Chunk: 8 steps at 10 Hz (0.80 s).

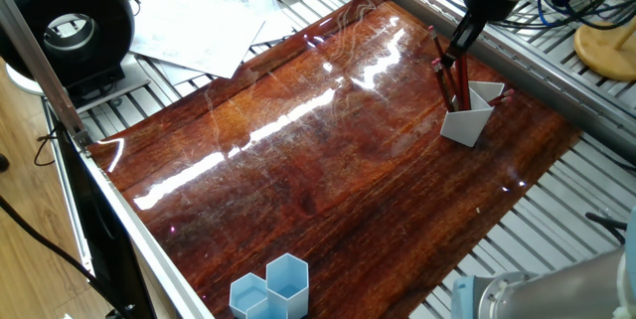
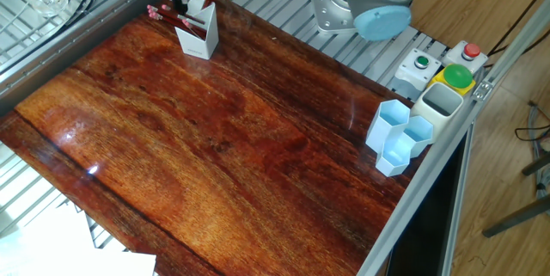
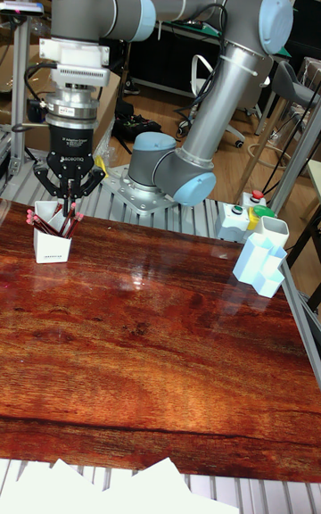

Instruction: Put the pen into the pen holder

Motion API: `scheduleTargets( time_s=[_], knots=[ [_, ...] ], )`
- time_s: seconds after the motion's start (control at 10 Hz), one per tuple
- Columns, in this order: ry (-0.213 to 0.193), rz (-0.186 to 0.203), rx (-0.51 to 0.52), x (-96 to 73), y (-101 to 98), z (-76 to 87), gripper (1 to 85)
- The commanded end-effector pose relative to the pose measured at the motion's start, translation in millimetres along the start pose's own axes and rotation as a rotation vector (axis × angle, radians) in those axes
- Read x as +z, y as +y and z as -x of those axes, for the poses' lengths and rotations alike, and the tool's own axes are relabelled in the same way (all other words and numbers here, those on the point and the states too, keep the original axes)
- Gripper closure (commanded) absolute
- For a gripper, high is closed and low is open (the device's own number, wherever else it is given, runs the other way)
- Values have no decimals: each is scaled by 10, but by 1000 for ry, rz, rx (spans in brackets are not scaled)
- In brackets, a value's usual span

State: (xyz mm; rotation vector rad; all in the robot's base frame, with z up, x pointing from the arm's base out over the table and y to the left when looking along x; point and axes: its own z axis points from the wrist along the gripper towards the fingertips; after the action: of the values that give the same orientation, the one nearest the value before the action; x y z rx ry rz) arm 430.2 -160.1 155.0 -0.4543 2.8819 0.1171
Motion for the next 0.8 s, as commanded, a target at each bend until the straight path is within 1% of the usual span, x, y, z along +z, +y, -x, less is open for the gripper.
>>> scheduleTargets(
  time_s=[0.0, 0.2, 0.5, 0.6, 0.7],
  knots=[
    [-20, 5, 4, 52, 7, -6, 847],
    [-20, 5, 7, 82, -1, -34, 847],
    [-7, -2, 9, 105, -22, -93, 847],
    [-1, -5, 10, 111, -29, -112, 847],
    [15, -4, 14, 118, -26, -158, 847]
  ],
)
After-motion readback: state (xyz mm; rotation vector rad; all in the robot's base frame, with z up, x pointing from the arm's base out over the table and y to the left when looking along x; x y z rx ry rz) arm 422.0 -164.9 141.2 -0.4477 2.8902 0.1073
